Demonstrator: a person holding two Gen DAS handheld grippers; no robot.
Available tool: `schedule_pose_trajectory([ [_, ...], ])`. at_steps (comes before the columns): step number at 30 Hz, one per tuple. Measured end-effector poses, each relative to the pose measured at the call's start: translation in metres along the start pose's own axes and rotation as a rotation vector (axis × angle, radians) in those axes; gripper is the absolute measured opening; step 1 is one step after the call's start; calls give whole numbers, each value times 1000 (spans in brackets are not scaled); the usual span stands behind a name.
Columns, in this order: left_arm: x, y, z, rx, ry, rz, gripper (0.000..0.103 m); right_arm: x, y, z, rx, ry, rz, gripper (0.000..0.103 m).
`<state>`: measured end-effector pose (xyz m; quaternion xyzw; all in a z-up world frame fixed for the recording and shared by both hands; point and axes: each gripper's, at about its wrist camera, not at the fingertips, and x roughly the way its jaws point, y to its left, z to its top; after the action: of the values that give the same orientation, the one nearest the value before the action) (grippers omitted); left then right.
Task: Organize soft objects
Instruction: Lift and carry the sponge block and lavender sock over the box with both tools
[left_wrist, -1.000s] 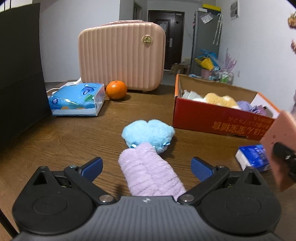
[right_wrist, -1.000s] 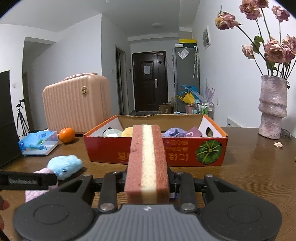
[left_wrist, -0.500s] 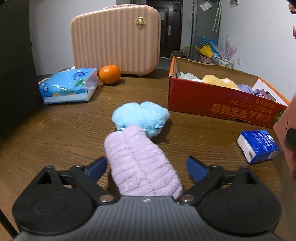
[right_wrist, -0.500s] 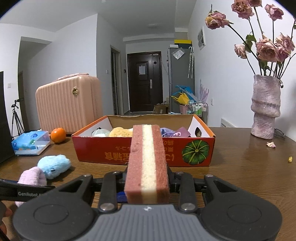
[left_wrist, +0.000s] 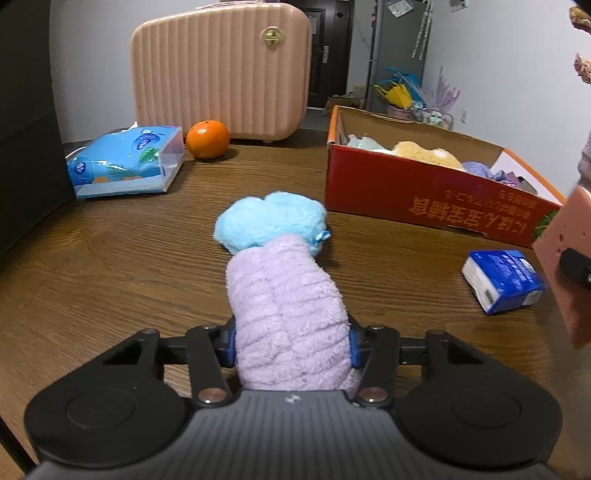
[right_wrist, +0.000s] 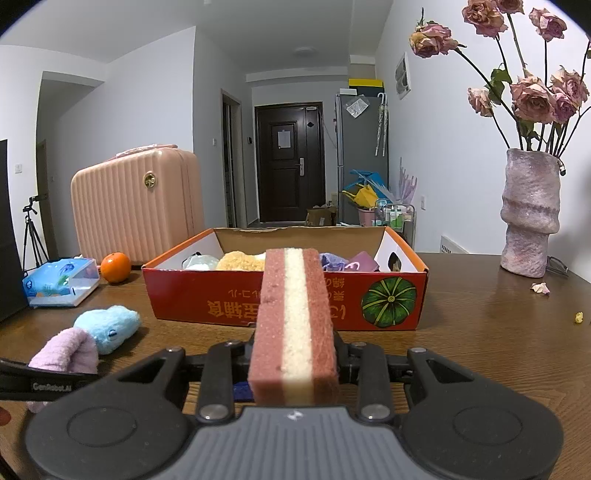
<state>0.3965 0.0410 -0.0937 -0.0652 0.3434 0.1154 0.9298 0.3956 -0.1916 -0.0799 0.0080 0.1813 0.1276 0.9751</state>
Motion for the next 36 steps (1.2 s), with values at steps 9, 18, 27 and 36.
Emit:
schedule_pose_trajectory([
  [9, -28, -6, -5, 43, -83, -56, 47, -2, 1, 0, 0, -12, 6, 30],
  [18, -55, -21, -2, 101, -195, -101, 47, -8, 1, 4, 8, -50, 10, 30],
  [27, -58, -36, 8, 119, -243, -144, 47, -11, -1, 9, 18, -89, 3, 30],
  [36, -52, -52, 33, 85, -291, -177, 47, 1, -8, 21, 40, -134, -11, 30],
])
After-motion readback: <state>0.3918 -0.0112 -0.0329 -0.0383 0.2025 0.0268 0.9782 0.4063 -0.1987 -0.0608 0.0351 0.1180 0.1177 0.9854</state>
